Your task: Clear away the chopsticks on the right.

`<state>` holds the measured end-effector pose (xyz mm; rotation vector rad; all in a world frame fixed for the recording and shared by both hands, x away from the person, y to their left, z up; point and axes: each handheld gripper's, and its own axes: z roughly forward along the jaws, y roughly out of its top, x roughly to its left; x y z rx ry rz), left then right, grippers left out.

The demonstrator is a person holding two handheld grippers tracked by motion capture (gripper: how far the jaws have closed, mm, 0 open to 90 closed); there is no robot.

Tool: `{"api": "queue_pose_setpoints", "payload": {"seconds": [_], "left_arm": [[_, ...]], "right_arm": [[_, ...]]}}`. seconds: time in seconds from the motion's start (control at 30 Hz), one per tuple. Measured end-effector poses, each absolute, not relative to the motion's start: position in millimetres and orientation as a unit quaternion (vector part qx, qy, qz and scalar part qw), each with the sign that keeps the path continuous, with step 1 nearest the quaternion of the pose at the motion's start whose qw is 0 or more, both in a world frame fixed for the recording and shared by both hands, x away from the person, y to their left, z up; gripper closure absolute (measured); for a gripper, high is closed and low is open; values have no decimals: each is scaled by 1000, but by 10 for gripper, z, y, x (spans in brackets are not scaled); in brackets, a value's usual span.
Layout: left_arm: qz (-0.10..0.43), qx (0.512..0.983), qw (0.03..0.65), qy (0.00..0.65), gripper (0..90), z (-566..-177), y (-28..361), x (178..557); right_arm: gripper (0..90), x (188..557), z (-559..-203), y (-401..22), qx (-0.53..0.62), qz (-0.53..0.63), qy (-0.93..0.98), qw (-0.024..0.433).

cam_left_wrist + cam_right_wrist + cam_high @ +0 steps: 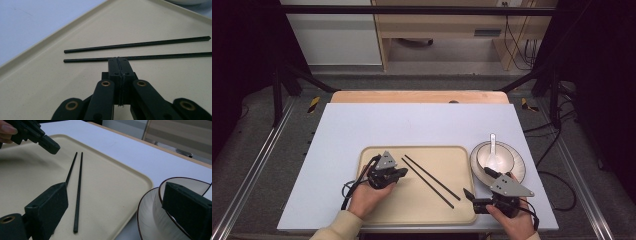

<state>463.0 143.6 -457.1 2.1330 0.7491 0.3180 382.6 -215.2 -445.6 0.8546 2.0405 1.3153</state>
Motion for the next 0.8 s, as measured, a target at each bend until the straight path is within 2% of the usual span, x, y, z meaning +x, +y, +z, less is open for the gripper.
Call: {"api": "queue_pose_setpoints", "payload": {"seconds": [0.8], "left_arm": [[117,874,367,295,894,-4737,1051,4855]], "right_arm": [[127,3841,-4501,-2233,322,514,749,266]]}}
